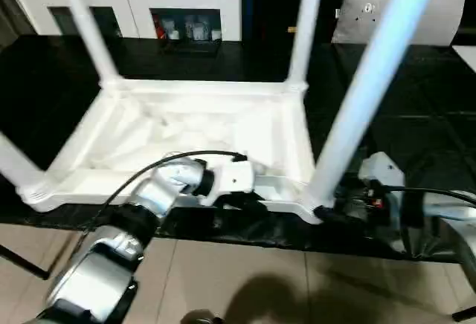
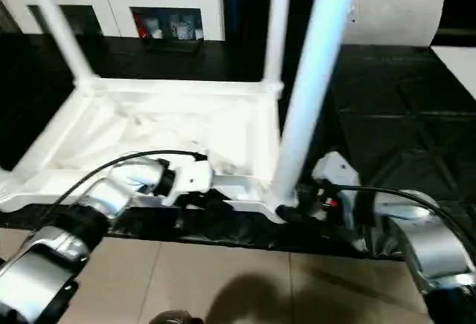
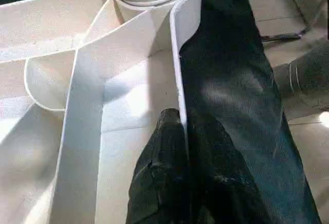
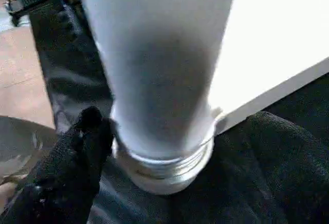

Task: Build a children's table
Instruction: Rotate leg to tighten

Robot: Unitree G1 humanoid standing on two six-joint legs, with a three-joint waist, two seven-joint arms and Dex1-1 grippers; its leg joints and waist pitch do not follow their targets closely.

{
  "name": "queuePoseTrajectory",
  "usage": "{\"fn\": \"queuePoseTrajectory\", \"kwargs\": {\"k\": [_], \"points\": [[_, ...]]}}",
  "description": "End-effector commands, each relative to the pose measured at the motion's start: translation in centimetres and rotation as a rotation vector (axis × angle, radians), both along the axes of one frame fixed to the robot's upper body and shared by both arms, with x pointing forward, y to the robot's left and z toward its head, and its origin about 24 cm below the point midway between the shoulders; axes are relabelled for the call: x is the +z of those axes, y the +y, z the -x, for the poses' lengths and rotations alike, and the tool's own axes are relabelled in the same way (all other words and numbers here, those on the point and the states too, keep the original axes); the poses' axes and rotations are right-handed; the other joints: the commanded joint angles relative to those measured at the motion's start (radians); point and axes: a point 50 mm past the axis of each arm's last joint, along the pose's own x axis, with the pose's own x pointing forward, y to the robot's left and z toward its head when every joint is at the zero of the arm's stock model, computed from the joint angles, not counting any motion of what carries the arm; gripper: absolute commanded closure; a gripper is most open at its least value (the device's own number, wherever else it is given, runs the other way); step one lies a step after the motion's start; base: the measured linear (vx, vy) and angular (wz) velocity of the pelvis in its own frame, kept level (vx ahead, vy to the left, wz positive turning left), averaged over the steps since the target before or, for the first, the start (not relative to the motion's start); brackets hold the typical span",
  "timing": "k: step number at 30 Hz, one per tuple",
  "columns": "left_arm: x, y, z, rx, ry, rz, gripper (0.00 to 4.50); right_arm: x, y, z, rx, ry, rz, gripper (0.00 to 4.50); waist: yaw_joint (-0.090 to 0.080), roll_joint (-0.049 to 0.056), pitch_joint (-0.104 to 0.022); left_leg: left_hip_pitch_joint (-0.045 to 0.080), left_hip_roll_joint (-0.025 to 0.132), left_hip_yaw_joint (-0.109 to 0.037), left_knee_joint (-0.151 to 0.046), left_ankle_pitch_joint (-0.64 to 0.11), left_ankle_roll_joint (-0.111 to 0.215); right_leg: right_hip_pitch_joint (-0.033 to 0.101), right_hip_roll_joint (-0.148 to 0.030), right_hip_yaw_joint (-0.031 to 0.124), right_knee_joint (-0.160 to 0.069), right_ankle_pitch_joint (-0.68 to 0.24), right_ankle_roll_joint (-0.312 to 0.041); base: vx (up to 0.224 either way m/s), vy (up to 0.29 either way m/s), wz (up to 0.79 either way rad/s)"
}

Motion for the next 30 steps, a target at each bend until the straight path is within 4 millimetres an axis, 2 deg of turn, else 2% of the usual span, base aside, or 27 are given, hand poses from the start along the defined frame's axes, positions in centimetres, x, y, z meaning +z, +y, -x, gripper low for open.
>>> {"fn": "queuePoseTrajectory", "kwargs": {"k": [1,3,5,6,7,8,9,10,11,12,13,14,15,16,17,18,19,20,22,23,24,27,30], "points": [[2.1,-1.3,-0.6,-0.058,-0.111,0.053,4.50,0.7,-0.5,0.2,-0.013,-0.022,0.000,0.00,-0.010,-0.025,-0.076,0.000,0.111,-0.051,-0.056,-0.021,0.149,0.062,-0.134,0.089,-0.083,-0.153,-0.031,0.000,0.000,0.00],[2.0,-1.0,-0.9,-0.018,-0.113,0.058,4.50,0.7,-0.6,0.3,-0.014,-0.018,0.000,0.00,-0.016,-0.031,-0.078,-0.004,0.109,-0.052,-0.055,-0.013,0.163,0.065,-0.133,0.084,-0.080,-0.132,-0.023,0.000,0.000,0.00],[1.8,-0.4,-1.3,0.045,-0.100,0.064,4.50,0.7,-0.6,0.4,-0.012,-0.016,-0.001,0.00,-0.022,-0.027,-0.077,-0.005,0.109,-0.053,-0.055,-0.018,0.167,0.064,-0.133,0.081,-0.081,-0.141,-0.019,0.000,0.000,0.00],[1.8,-0.3,-1.4,0.060,-0.095,0.065,4.50,0.7,-0.6,0.4,-0.011,-0.016,-0.001,0.00,-0.026,-0.034,-0.075,-0.006,0.106,-0.051,-0.055,-0.020,0.169,0.064,-0.133,0.080,-0.082,-0.152,-0.015,0.000,0.000,0.00],[1.6,0.1,-1.5,0.095,-0.082,0.067,4.50,0.7,-0.6,0.4,-0.010,-0.016,-0.002,0.00,-0.026,-0.031,-0.075,-0.005,0.106,-0.050,-0.055,-0.020,0.168,0.063,-0.133,0.080,-0.083,-0.160,-0.015,0.000,0.000,0.00],[1.4,0.7,-1.6,0.146,-0.030,0.093,4.50,0.8,-0.4,0.3,-0.008,-0.024,-0.005,0.00,-0.036,-0.060,-0.073,-0.007,0.105,-0.046,-0.056,-0.022,0.171,0.064,-0.131,0.080,-0.086,-0.175,-0.004,0.000,0.000,0.00],[1.4,0.7,-1.6,0.146,-0.030,0.093,4.50,0.8,-0.4,0.3,-0.008,-0.024,-0.005,0.00,-0.034,-0.050,-0.072,-0.008,0.101,-0.047,-0.057,-0.019,0.167,0.065,-0.133,0.080,-0.083,-0.185,-0.006,0.000,0.000,0.00],[1.2,1.2,-1.6,0.181,0.010,0.115,4.50,0.8,-0.3,0.2,-0.006,-0.031,-0.009,0.00,-0.044,-0.046,-0.068,-0.010,0.098,-0.047,-0.058,-0.019,0.164,0.064,-0.132,0.077,-0.090,-0.223,0.003,0.000,0.000,0.00],[1.1,1.6,-1.6,0.194,0.037,0.130,4.06,0.9,0.0,0.0,-0.004,-0.040,-0.017,0.00,-0.050,-0.063,-0.068,-0.012,0.098,-0.046,-0.059,-0.019,0.163,0.066,-0.132,0.077,-0.091,-0.233,0.011,0.000,0.000,0.00],[1.0,1.8,-1.5,0.202,0.054,0.139,3.95,0.9,0.3,-0.1,-0.003,-0.047,-0.023,0.00,-0.055,-0.052,-0.066,-0.012,0.098,-0.049,-0.060,-0.024,0.158,0.062,-0.133,0.075,-0.093,-0.258,0.012,0.000,0.000,0.00],[0.8,2.3,-1.4,0.209,0.094,0.141,3.90,0.8,0.7,-0.4,0.001,-0.056,-0.036,0.00,-0.061,-0.069,-0.065,-0.013,0.096,-0.046,-0.060,-0.028,0.159,0.063,-0.133,0.075,-0.096,-0.268,0.019,0.000,0.000,0.00],[0.7,2.6,-1.2,0.214,0.123,0.144,3.90,0.7,1.0,-0.6,0.003,-0.062,-0.046,0.00,-0.063,-0.055,-0.067,-0.012,0.094,-0.045,-0.059,-0.027,0.144,0.065,-0.141,0.075,-0.092,-0.279,0.000,0.000,0.000,0.00],[0.7,2.7,-1.2,0.215,0.135,0.144,3.68,0.7,1.1,-0.7,0.004,-0.065,-0.049,0.00,-0.067,-0.055,-0.063,-0.012,0.092,-0.043,-0.059,-0.030,0.145,0.060,-0.135,0.075,-0.102,-0.300,0.001,0.000,0.000,0.00],[0.5,2.9,-1.1,0.214,0.156,0.143,3.58,0.5,1.3,-0.8,0.011,-0.065,-0.052,0.00,-0.068,-0.064,-0.065,-0.006,0.101,-0.045,-0.061,-0.027,0.146,0.056,-0.135,0.079,-0.098,-0.283,-0.009,0.000,0.000,0.00],[0.4,3.0,-1.1,0.215,0.164,0.135,3.58,0.4,1.5,-0.9,0.016,-0.062,-0.050,0.00,-0.070,-0.064,-0.064,-0.009,0.104,-0.049,-0.062,-0.021,0.150,0.058,-0.135,0.079,-0.092,-0.266,-0.015,0.000,0.000,0.00],[0.3,3.2,-1.1,0.219,0.151,0.112,3.44,0.3,1.6,-0.9,0.017,-0.061,-0.051,0.00,-0.069,-0.062,-0.063,-0.007,0.108,-0.051,-0.063,-0.021,0.153,0.055,-0.136,0.080,-0.091,-0.257,-0.021,0.000,0.000,0.00],[0.1,3.3,-1.1,0.226,0.140,0.087,3.35,0.2,1.7,-1.0,0.018,-0.060,-0.054,0.00,-0.067,-0.057,-0.065,0.000,0.121,-0.055,-0.064,-0.020,0.158,0.053,-0.143,0.087,-0.083,-0.206,-0.048,0.000,0.000,0.00],[0.0,3.3,-1.1,0.228,0.138,0.083,3.26,0.2,1.7,-1.0,0.018,-0.061,-0.054,0.00,-0.067,-0.059,-0.065,-0.001,0.122,-0.056,-0.064,-0.019,0.159,0.054,-0.145,0.088,-0.081,-0.188,-0.058,0.000,0.000,0.00],[0.0,3.3,-1.3,0.236,0.137,0.065,3.09,0.2,1.6,-0.9,0.019,-0.058,-0.055,0.00,-0.061,-0.053,-0.068,0.004,0.126,-0.055,-0.063,-0.022,0.153,0.054,-0.149,0.092,-0.075,-0.147,-0.087,0.000,0.000,0.00],[0.0,3.3,-1.3,0.236,0.137,0.065,3.09,0.2,1.6,-0.9,0.019,-0.058,-0.055,0.00,-0.058,-0.057,-0.067,0.003,0.125,-0.054,-0.064,-0.023,0.151,0.056,-0.150,0.093,-0.074,-0.135,-0.099,0.000,0.000,0.00],[0.0,3.2,-1.3,0.234,0.149,0.059,3.09,0.1,1.5,-0.9,0.019,-0.057,-0.053,0.00,-0.055,-0.056,-0.068,0.001,0.123,-0.052,-0.063,-0.023,0.147,0.060,-0.153,0.094,-0.072,-0.130,-0.107,0.000,0.000,0.00],[-0.1,3.1,-1.3,0.232,0.164,0.046,3.09,0.1,1.3,-0.7,0.015,-0.055,-0.050,0.00,-0.053,-0.058,-0.066,0.000,0.117,-0.049,-0.064,-0.037,0.138,0.063,-0.150,0.092,-0.078,-0.165,-0.100,0.000,0.000,0.00],[-0.2,2.9,-1.3,0.225,0.164,0.014,3.09,0.2,1.2,-0.7,0.011,-0.056,-0.050,0.00,-0.051,-0.058,-0.065,0.003,0.118,-0.050,-0.065,-0.049,0.129,0.063,-0.150,0.093,-0.083,-0.203,-0.092,0.000,0.000,0.00]]}}
